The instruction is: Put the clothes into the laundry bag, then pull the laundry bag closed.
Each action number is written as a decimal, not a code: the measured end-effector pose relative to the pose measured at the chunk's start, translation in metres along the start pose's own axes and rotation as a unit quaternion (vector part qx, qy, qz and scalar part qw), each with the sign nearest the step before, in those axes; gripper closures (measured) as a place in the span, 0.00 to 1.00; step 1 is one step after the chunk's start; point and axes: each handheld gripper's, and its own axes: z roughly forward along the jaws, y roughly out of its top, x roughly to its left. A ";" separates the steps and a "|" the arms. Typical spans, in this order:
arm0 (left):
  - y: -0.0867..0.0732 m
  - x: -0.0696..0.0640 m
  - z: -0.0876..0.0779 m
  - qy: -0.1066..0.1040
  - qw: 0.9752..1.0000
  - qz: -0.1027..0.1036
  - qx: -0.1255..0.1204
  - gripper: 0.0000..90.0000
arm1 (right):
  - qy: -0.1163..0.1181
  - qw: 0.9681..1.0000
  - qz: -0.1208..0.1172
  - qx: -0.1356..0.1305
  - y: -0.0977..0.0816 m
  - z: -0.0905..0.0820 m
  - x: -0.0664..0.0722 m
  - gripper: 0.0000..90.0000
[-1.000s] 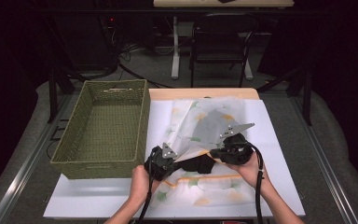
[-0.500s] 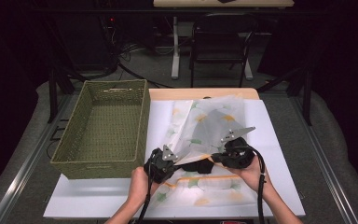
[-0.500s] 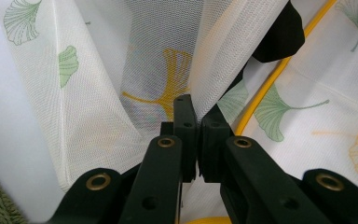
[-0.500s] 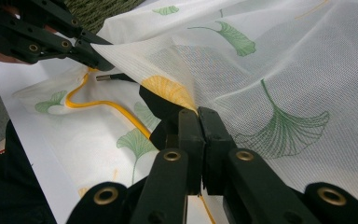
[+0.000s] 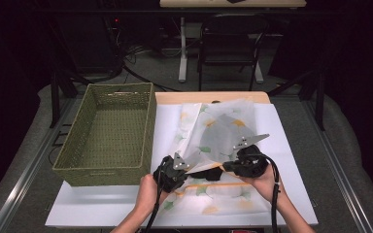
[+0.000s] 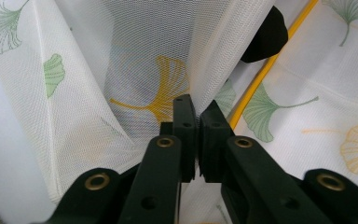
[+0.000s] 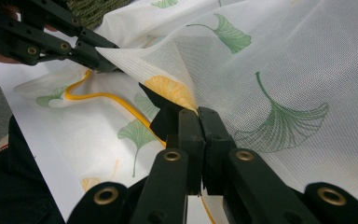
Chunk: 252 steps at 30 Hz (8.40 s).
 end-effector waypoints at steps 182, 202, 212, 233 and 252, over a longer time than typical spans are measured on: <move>-0.085 -0.005 -0.033 -0.007 0.995 -0.024 0.101 0.84 | -0.135 0.974 0.117 0.139 -0.101 -0.013 -0.065 0.80; -0.082 -0.012 -0.033 -0.033 0.994 -0.020 0.100 0.97 | -0.142 0.973 0.110 0.143 -0.100 -0.016 -0.068 0.93; -0.079 -0.023 -0.031 -0.054 0.994 -0.012 0.099 0.97 | -0.163 0.970 0.101 0.149 -0.100 -0.018 -0.072 0.93; -0.072 -0.032 -0.030 -0.090 0.991 -0.008 0.095 0.68 | -0.186 0.966 0.099 0.152 -0.100 -0.022 -0.082 0.89; -0.057 0.003 -0.027 -0.054 0.994 -0.060 0.068 0.10 | -0.117 0.985 0.080 0.098 -0.089 -0.030 -0.062 0.10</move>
